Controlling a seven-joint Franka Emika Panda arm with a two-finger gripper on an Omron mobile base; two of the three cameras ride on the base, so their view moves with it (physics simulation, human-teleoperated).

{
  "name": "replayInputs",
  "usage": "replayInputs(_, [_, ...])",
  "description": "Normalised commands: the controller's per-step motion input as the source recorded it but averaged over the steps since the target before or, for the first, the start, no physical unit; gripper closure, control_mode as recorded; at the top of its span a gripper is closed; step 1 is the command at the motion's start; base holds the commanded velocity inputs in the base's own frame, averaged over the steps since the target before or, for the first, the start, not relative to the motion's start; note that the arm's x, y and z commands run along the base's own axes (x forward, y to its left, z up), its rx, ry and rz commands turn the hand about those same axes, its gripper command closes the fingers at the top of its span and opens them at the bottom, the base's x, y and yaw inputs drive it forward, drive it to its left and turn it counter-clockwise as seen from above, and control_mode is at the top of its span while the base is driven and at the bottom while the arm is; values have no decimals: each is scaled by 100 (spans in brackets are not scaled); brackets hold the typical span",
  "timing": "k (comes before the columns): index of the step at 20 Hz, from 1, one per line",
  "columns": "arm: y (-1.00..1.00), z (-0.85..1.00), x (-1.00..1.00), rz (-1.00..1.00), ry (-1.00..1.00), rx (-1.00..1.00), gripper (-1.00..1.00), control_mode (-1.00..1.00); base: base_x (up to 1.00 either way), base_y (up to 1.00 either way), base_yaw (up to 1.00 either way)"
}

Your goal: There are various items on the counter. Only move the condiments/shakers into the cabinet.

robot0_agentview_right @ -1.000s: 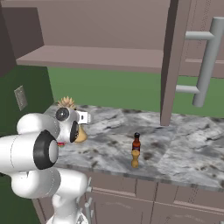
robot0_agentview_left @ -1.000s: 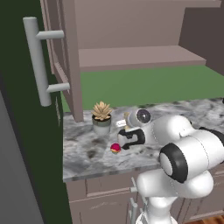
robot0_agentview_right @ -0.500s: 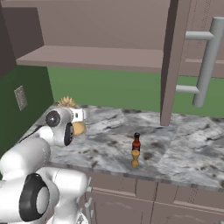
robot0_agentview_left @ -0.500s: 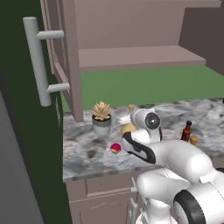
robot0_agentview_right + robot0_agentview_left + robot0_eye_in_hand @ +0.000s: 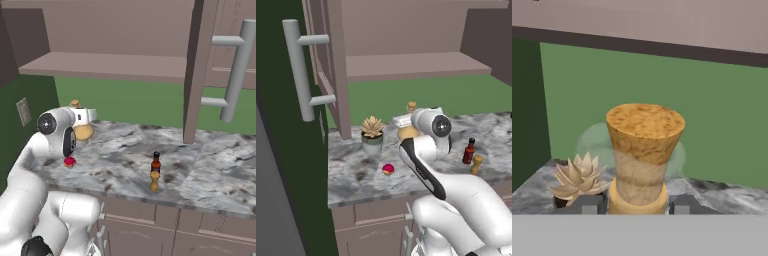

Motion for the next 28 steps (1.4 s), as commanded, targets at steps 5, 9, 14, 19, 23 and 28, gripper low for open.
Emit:
replayInputs(5, [0,100,-48,0,12,0,100,-100,0,0,0])
replayInputs(9, [0,100,-47,-3,13,0,100,-100,0,0,0])
replayInputs(14, [0,100,-19,-1,-9,0,100,-100,0,0,0])
replayInputs(19, [-1,29,-17,0,-34,1,100,-100,0,0,0])
replayInputs(23, [-14,52,-18,0,-42,20,100,-100,0,0,0])
replayInputs(28, [-8,66,0,0,-17,15,100,-100,0,0,0])
